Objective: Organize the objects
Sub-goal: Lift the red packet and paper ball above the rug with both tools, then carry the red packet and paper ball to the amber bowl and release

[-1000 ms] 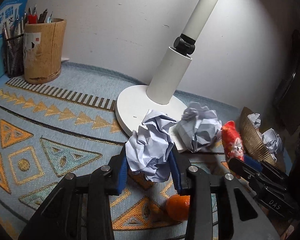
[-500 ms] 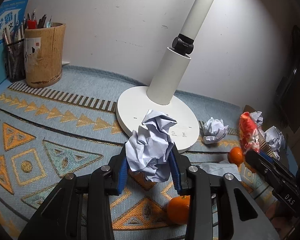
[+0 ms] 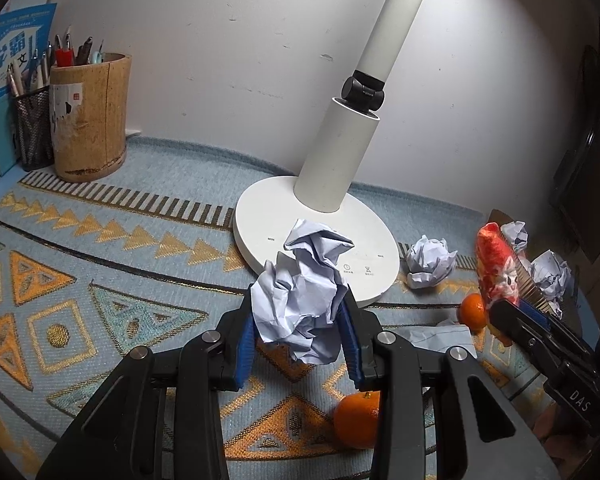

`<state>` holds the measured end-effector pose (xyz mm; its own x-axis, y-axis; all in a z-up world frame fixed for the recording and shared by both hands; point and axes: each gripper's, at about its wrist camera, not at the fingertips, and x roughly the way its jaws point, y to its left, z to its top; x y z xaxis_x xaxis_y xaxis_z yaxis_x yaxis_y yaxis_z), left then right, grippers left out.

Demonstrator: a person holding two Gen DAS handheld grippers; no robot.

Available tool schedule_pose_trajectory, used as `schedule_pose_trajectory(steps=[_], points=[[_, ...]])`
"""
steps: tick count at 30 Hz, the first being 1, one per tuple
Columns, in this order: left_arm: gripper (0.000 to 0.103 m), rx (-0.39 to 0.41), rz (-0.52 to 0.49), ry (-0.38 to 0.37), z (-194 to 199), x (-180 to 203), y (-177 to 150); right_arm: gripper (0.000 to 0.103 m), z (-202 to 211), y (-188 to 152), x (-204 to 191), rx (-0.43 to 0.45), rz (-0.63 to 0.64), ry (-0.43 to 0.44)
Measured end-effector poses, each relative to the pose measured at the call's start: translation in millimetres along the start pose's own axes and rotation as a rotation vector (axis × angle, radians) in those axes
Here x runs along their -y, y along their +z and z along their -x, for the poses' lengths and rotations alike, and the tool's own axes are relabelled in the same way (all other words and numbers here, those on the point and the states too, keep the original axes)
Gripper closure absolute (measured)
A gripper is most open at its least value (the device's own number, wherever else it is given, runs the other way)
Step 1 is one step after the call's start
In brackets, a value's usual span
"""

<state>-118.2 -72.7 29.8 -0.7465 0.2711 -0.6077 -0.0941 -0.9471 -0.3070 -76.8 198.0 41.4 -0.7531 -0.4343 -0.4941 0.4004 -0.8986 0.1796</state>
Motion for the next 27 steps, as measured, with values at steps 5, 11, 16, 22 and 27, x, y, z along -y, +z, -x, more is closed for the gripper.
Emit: schedule_pose_trajectory(steps=[5,11,16,22,27], points=[[0.070,-0.005,-0.002,0.009,0,2,1,0.068,1,1,-2,0.006,0.017,-0.004],[0.070,-0.010,0.028,0.016,-2,-2,2,0.068,3,1,1,0.013,0.005,-0.007],[0.070,0.023,0.024,0.023,4,-1,2,0.068,6,1,4,0.030,-0.012,0.001],[0.070,0.099,-0.065,0.028,24,46,17,0.068,36,7,35,0.126,-0.209,0.148],[0.070,0.157,-0.133,-0.055,37,126,60,0.068,99,41,69,0.247,-0.249,0.157]])
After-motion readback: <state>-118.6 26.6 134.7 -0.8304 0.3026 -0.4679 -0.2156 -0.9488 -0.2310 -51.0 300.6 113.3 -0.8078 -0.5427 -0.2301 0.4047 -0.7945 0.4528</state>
